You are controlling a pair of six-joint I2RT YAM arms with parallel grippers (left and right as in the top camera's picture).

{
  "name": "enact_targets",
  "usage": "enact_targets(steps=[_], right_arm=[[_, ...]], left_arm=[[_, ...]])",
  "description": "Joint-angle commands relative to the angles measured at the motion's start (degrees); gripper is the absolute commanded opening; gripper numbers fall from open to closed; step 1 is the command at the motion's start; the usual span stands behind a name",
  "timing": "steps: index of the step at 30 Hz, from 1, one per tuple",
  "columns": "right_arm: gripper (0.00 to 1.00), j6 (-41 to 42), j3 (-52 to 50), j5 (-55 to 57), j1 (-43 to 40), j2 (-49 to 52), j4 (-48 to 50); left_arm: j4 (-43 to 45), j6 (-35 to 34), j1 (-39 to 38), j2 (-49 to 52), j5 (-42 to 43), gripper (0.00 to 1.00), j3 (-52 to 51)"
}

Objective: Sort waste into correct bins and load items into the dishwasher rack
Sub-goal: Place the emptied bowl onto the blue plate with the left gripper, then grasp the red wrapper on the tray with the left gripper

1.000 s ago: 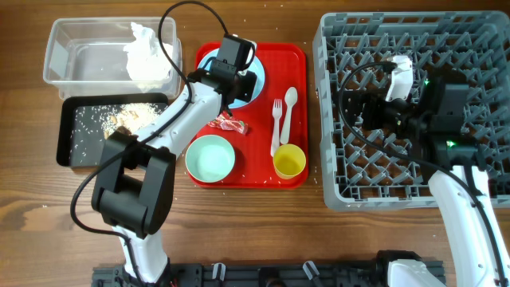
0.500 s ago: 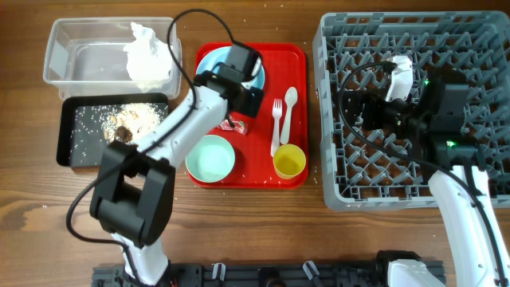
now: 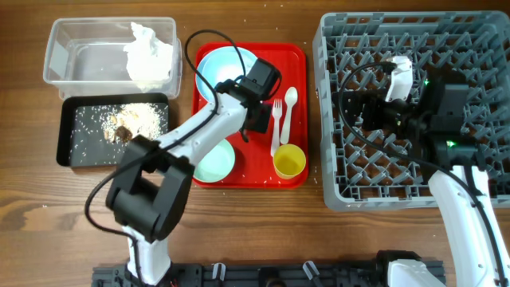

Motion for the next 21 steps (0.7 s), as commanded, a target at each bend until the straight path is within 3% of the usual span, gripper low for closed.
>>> enact_targets(steps=[1, 18, 21], right_arm=[[1.00, 0.11, 0.85, -0.57, -0.22, 0.02, -0.11], [1.00, 0.11, 0.85, -0.55, -0.22, 0.04, -0.24], [1.00, 0.07, 0.85, -0.55, -0.22, 0.02, -0.24]], left_arm=[[-0.76, -3.32, 0.07, 2.16, -1.68, 0.54, 0.00], [-1.03, -6.12, 0.11, 6.88, -5.07, 0.43, 0.00], [-1.03, -6.10, 0.11, 7.74, -5.05, 0.17, 0.00]])
